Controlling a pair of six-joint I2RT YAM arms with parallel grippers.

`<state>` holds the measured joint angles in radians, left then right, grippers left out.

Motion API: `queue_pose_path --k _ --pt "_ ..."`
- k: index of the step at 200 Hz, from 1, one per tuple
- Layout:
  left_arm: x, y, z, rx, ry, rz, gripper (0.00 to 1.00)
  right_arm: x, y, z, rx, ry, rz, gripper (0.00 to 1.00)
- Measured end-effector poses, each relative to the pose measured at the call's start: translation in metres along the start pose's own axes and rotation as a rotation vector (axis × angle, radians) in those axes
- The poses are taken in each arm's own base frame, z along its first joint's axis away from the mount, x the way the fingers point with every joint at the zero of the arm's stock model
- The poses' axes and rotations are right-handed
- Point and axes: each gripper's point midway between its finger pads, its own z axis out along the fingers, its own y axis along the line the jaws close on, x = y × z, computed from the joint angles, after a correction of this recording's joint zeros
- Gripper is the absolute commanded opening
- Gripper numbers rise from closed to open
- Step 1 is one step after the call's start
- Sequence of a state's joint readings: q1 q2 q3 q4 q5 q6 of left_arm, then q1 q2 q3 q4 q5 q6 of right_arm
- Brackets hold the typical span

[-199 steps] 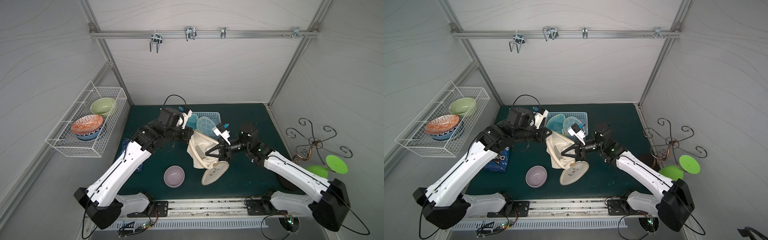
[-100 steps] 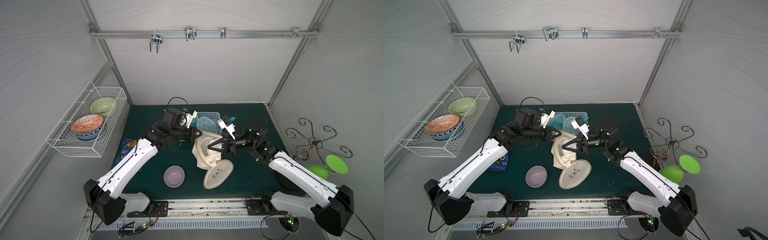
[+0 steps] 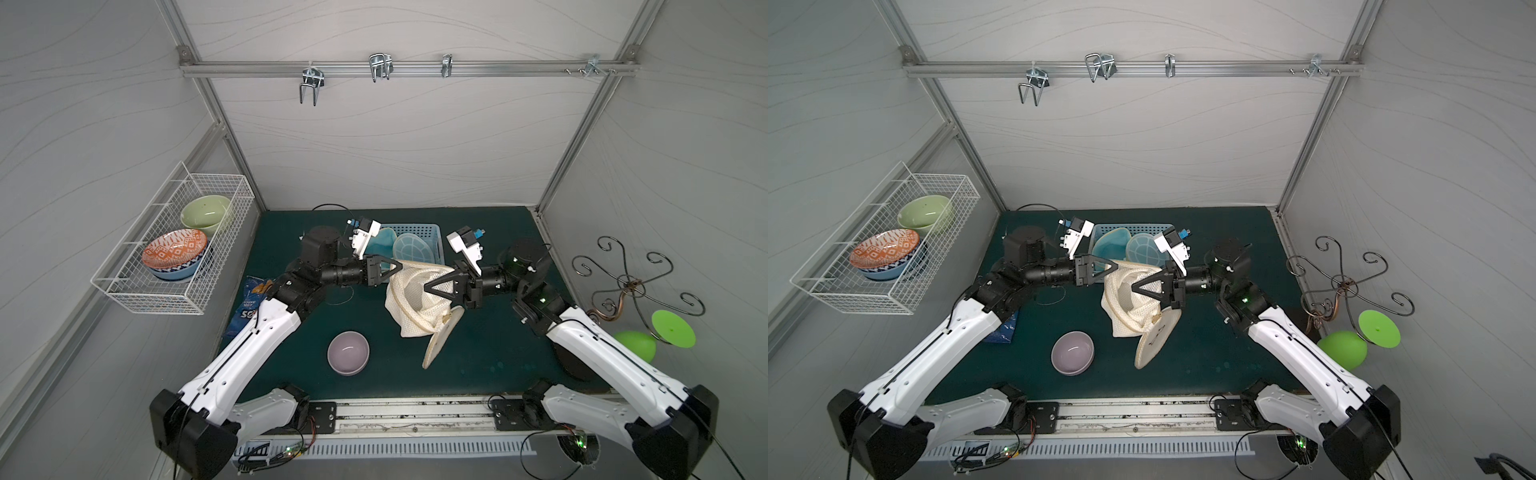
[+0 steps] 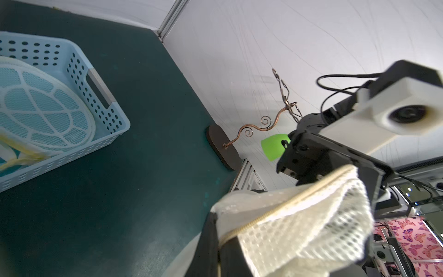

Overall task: Turn the laundry bag inside out
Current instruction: Turn over the laundry bag.

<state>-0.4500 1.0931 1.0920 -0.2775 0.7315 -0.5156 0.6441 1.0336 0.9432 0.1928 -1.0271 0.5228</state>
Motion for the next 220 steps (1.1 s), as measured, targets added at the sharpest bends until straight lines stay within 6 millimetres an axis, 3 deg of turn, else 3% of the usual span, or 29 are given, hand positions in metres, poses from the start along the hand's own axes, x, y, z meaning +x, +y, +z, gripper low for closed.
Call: queue_pose_path --k 13,34,68,100,195,220 --pt "-0.001 -0.006 -0.011 -0.010 -0.025 0.015 0.18 0.001 0.010 -0.003 -0.018 0.002 -0.043 0.00" --pt "0.001 0.003 -0.015 -0.046 -0.039 0.002 0.32 -0.001 0.023 -0.007 -0.042 -0.001 -0.116 0.00" --pt "0.028 0.021 -0.007 -0.101 0.025 -0.029 0.43 0.002 0.018 -0.004 -0.054 0.018 -0.116 0.00" --pt "0.031 0.015 -0.009 -0.087 0.025 -0.005 0.45 0.006 0.012 -0.001 -0.065 0.035 -0.091 0.00" --pt "0.034 -0.034 -0.038 0.086 -0.059 0.157 0.53 0.003 0.009 0.000 -0.077 0.042 -0.078 0.00" --pt "0.037 -0.041 -0.037 0.080 -0.036 0.209 0.54 0.002 0.006 0.001 -0.078 0.043 -0.065 0.00"
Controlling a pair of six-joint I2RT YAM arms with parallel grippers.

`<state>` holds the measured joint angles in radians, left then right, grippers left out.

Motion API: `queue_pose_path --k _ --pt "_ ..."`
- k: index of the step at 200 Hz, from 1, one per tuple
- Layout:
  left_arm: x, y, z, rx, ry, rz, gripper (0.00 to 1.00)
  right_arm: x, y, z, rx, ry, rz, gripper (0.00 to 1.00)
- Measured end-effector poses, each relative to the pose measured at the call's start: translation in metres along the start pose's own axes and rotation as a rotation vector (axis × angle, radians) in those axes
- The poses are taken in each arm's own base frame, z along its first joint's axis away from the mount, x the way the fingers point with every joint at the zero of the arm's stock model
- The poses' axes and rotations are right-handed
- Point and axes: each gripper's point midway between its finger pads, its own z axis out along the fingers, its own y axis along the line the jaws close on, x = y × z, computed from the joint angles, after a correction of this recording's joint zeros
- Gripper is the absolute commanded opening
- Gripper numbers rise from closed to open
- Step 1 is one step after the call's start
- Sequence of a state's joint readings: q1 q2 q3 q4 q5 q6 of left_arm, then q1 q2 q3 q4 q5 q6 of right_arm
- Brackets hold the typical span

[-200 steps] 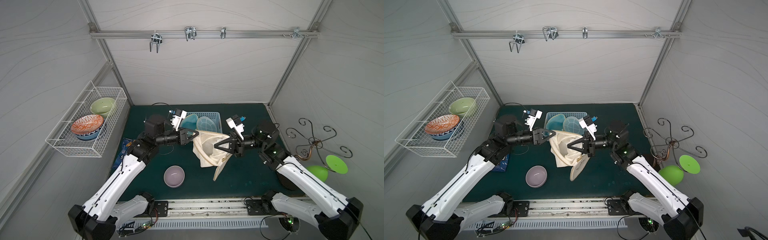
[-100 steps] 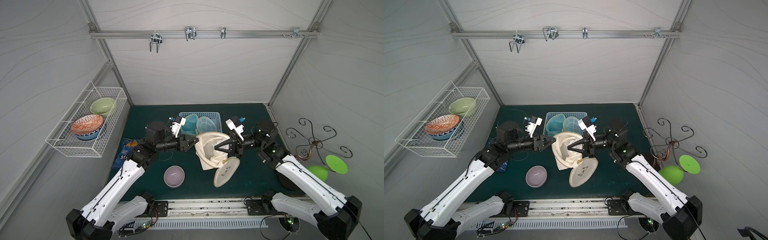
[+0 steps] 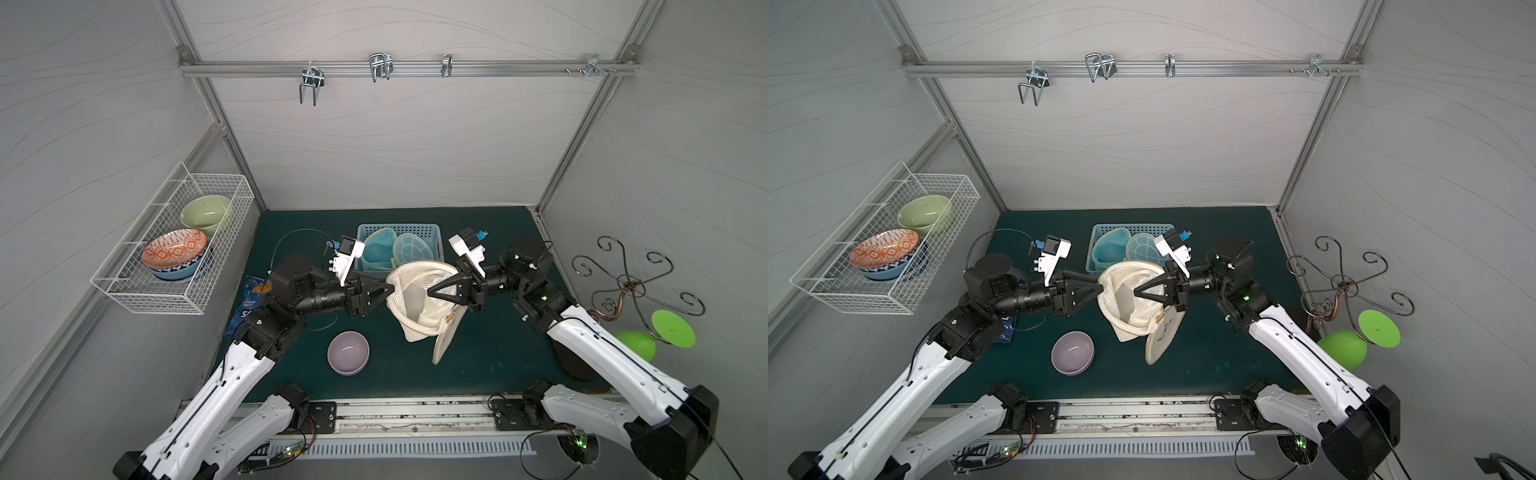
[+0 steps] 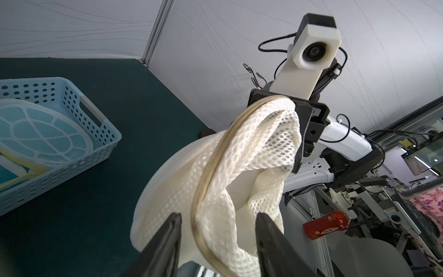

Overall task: Turn the laundry bag inside out
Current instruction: Turn over the laundry bag.

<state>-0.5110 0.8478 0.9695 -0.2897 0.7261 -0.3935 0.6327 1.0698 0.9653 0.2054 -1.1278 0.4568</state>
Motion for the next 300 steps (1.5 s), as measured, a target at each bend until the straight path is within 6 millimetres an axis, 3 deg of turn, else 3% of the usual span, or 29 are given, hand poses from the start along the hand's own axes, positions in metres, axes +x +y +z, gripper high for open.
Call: queue_pose_path --k 26,51,89,129,153,183,223,243,251,300 --pt "0.006 -0.008 0.012 0.004 0.052 0.059 0.54 -0.003 -0.001 0.003 -0.013 0.004 0.005 0.00" --pt "0.014 -0.001 0.021 -0.040 0.083 0.106 0.54 -0.007 0.005 0.008 -0.039 0.010 -0.004 0.00" --pt "0.019 0.005 0.018 -0.156 0.081 0.247 0.55 -0.012 0.013 0.009 -0.075 0.020 -0.025 0.00" --pt "0.006 -0.006 0.008 -0.182 0.036 0.367 0.59 -0.005 0.010 0.014 -0.112 0.049 0.000 0.00" --pt "0.001 -0.007 0.015 -0.174 0.037 0.381 0.59 0.000 0.010 0.018 -0.132 0.064 0.015 0.00" --pt "0.008 0.000 0.029 -0.157 0.082 0.373 0.57 -0.002 0.017 0.019 -0.160 0.074 0.001 0.00" --pt "0.012 -0.010 0.034 -0.086 0.099 0.350 0.33 -0.010 0.027 0.018 -0.186 0.079 -0.041 0.00" --pt "0.011 -0.018 0.032 -0.053 0.087 0.332 0.13 -0.009 0.027 0.019 -0.195 0.083 -0.039 0.00" --pt "0.010 -0.020 0.032 -0.044 0.082 0.331 0.00 -0.009 0.027 0.019 -0.196 0.084 -0.037 0.00" --pt "0.005 -0.018 0.029 -0.078 0.075 0.259 0.00 -0.006 0.008 0.014 -0.112 0.064 -0.002 0.00"
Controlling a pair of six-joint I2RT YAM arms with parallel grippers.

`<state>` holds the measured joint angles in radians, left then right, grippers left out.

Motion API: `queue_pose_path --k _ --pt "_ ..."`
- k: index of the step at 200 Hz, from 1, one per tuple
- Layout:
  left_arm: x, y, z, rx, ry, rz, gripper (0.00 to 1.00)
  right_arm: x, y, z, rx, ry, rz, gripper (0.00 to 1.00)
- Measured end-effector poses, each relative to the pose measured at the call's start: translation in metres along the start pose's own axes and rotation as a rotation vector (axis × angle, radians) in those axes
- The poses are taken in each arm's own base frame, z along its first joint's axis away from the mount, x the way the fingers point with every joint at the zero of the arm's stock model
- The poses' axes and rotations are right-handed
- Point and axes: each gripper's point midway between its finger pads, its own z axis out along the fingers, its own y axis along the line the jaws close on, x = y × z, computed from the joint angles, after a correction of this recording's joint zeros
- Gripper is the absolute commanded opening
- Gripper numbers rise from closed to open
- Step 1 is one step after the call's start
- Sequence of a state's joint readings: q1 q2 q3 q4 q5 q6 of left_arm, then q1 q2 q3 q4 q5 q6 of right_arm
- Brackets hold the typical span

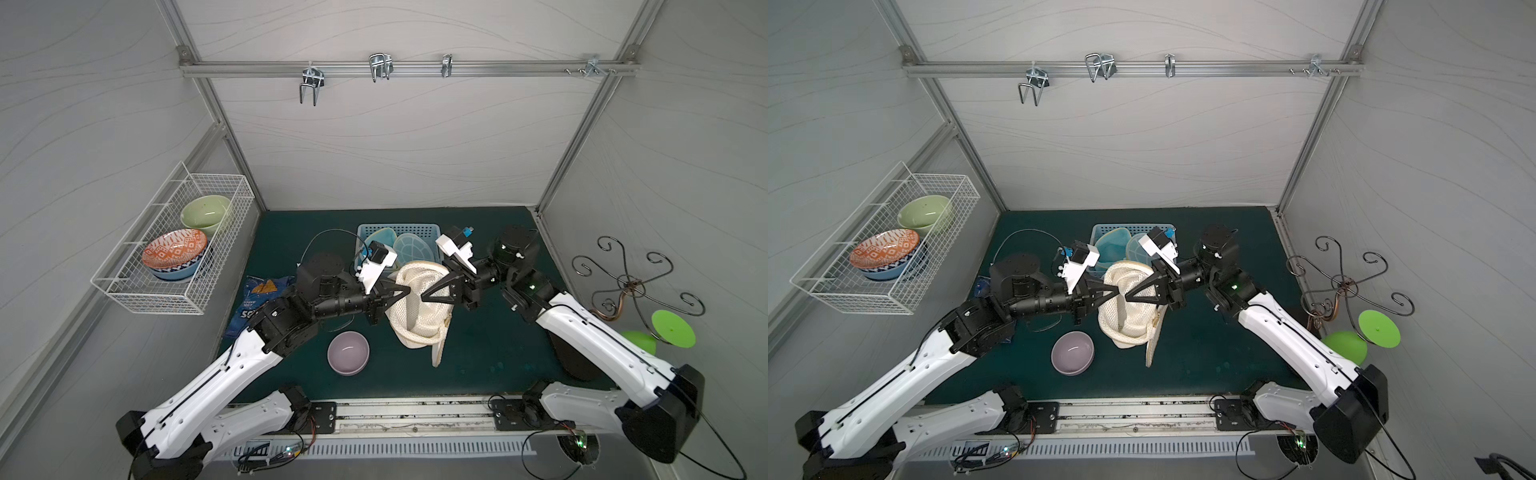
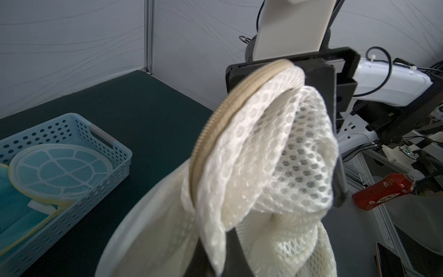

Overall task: Turn the laundry bag inside out
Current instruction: Turn over the laundry bag.

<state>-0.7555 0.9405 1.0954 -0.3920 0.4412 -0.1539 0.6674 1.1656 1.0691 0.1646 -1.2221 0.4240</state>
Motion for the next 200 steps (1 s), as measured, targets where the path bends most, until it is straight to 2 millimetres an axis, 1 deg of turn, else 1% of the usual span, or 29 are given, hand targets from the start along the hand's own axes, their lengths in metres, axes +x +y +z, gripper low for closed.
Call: queue_pose_path --k 11,16,26,36,45,53,63,76,80,96,124,131,136,146,177,200 --pt "-0.005 0.003 -0.004 -0.037 0.012 -0.026 0.00 0.000 -0.009 -0.005 0.060 -0.015 0.014 0.01" --pt "-0.009 0.004 -0.006 -0.053 0.014 -0.034 0.00 0.001 -0.013 -0.006 0.087 -0.020 0.019 0.07" --pt "-0.018 0.004 -0.010 -0.075 0.010 -0.045 0.00 0.002 -0.020 -0.009 0.140 -0.027 0.031 0.16" --pt "-0.025 0.004 -0.012 -0.091 0.006 -0.057 0.00 0.005 -0.028 -0.011 0.188 -0.030 0.046 0.31" --pt "-0.029 0.005 -0.014 -0.104 0.006 -0.066 0.00 0.008 -0.036 -0.013 0.232 -0.028 0.061 0.38" --pt "-0.029 0.007 -0.015 -0.118 0.012 -0.076 0.00 0.011 -0.043 -0.014 0.271 -0.025 0.070 0.41" --pt "-0.026 0.009 -0.016 -0.132 0.026 -0.091 0.00 0.016 -0.051 -0.015 0.307 -0.016 0.092 0.51" --pt "-0.020 0.012 -0.015 -0.145 0.049 -0.111 0.00 0.022 -0.060 -0.015 0.356 -0.003 0.103 0.58" --pt "-0.018 0.012 -0.015 -0.148 0.055 -0.119 0.00 0.024 -0.063 -0.015 0.371 0.002 0.104 0.62" --pt "-0.012 0.015 -0.013 -0.157 0.081 -0.140 0.00 0.032 -0.073 -0.010 0.419 0.027 0.119 0.70" --pt "-0.008 0.019 -0.010 -0.176 0.108 -0.170 0.00 0.050 -0.087 0.001 0.514 0.085 0.116 0.75" --pt "-0.009 0.020 -0.010 -0.184 0.110 -0.175 0.00 0.053 -0.090 0.003 0.547 0.096 0.110 0.76" --pt "-0.010 0.021 -0.011 -0.189 0.110 -0.180 0.00 0.055 -0.093 0.004 0.572 0.099 0.103 0.81" --pt "-0.011 0.023 -0.011 -0.206 0.110 -0.190 0.00 0.056 -0.096 0.005 0.624 0.105 0.082 0.82" --pt "-0.014 0.033 -0.010 -0.264 0.112 -0.211 0.00 0.051 -0.102 0.000 0.800 0.095 -0.003 0.82" --pt "-0.011 0.039 -0.010 -0.295 0.119 -0.233 0.00 0.046 -0.104 -0.003 0.922 0.082 -0.066 0.78"
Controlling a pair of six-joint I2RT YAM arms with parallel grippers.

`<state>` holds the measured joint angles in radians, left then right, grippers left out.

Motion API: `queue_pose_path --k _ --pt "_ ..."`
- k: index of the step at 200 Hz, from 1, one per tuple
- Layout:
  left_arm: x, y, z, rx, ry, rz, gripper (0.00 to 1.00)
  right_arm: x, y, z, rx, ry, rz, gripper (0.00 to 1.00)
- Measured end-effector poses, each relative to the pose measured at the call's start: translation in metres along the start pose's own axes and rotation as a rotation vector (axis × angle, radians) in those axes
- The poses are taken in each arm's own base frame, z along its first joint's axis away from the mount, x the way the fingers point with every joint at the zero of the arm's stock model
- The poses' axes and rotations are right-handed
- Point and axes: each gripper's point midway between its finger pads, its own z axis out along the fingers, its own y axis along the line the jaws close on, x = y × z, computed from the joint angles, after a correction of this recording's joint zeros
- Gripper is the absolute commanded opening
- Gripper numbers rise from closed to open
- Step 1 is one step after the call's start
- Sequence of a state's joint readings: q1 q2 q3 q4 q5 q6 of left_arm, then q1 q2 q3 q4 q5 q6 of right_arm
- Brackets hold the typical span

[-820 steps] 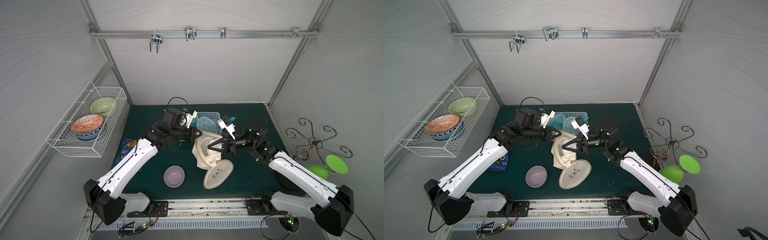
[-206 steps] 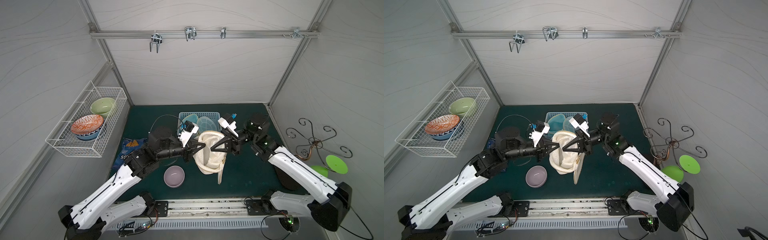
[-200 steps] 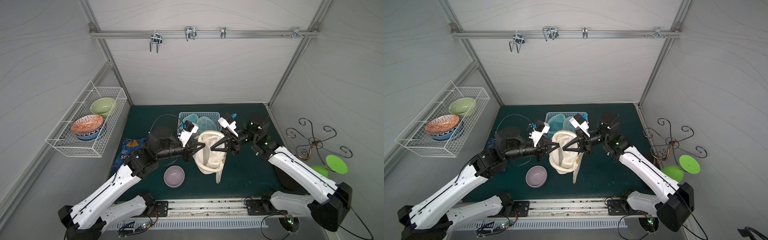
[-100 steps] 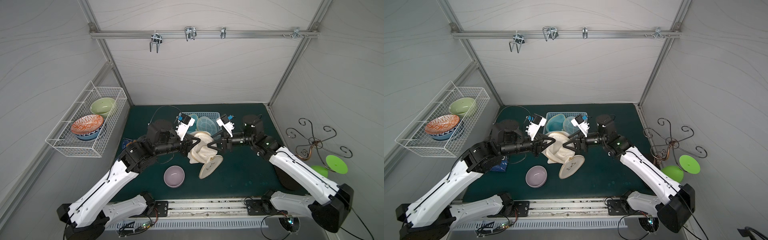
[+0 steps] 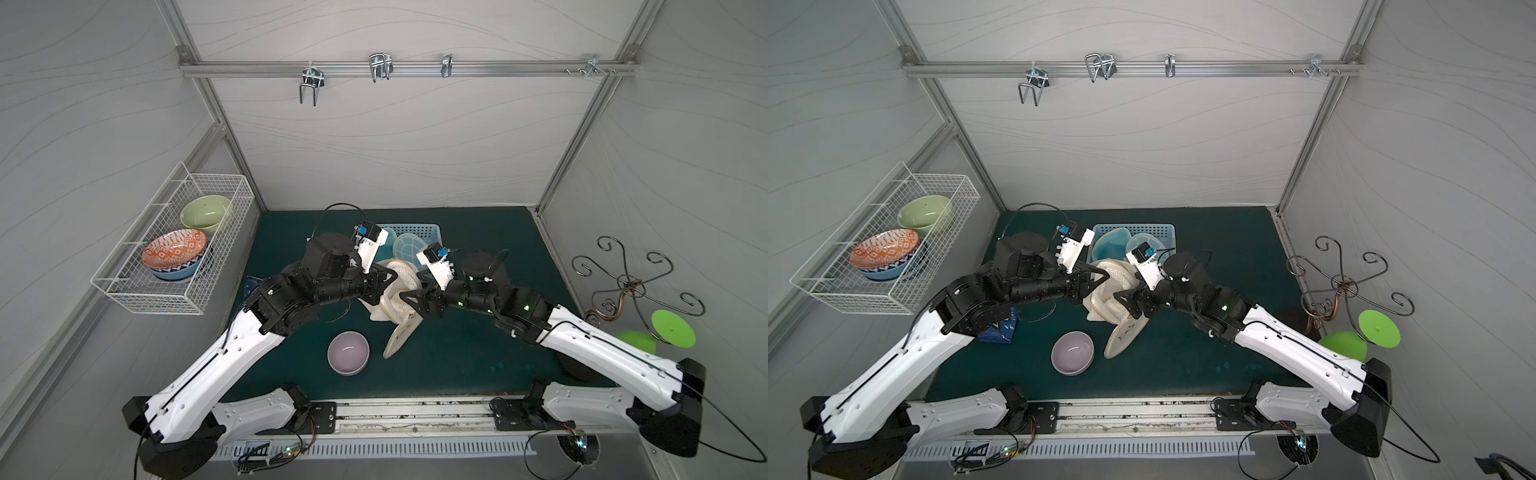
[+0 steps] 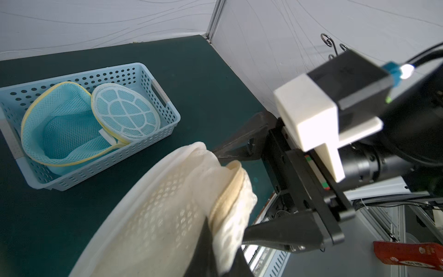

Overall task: Turn the laundry bag inside out
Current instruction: Turn over the laundry bag.

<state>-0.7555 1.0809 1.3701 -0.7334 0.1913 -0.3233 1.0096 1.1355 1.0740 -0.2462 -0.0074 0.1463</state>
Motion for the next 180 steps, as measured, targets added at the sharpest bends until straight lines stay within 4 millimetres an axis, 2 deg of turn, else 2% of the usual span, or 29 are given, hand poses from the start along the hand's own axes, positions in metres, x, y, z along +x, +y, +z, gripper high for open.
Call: queue_pose_path --k 12,37,60,68,79,92,134,180 --pt "0.000 0.001 0.000 -0.008 -0.003 -0.008 0.00 -0.001 -0.003 0.002 0.062 -0.011 -0.019 0.76" --pt "-0.001 0.003 -0.001 -0.017 -0.006 -0.022 0.00 -0.002 -0.015 0.008 0.175 -0.025 -0.033 0.55" --pt "-0.001 0.003 -0.001 -0.018 -0.006 -0.031 0.00 -0.003 -0.030 0.010 0.252 -0.037 -0.020 0.47" --pt "-0.001 0.003 -0.001 -0.017 -0.006 -0.034 0.00 -0.004 -0.033 0.011 0.260 -0.041 -0.018 0.53" --pt "-0.001 0.003 -0.001 -0.015 -0.005 -0.037 0.00 -0.006 -0.036 0.013 0.250 -0.045 -0.006 0.69" --pt "0.000 0.002 -0.001 -0.010 -0.003 -0.041 0.00 -0.007 -0.041 0.015 0.224 -0.045 0.013 0.76" --pt "0.002 -0.006 -0.003 0.030 0.014 -0.040 0.00 -0.011 -0.048 0.014 0.104 -0.045 0.030 0.80" --pt "-0.003 -0.018 -0.010 0.081 0.012 -0.036 0.00 -0.018 -0.025 0.015 -0.048 -0.071 -0.008 0.80"
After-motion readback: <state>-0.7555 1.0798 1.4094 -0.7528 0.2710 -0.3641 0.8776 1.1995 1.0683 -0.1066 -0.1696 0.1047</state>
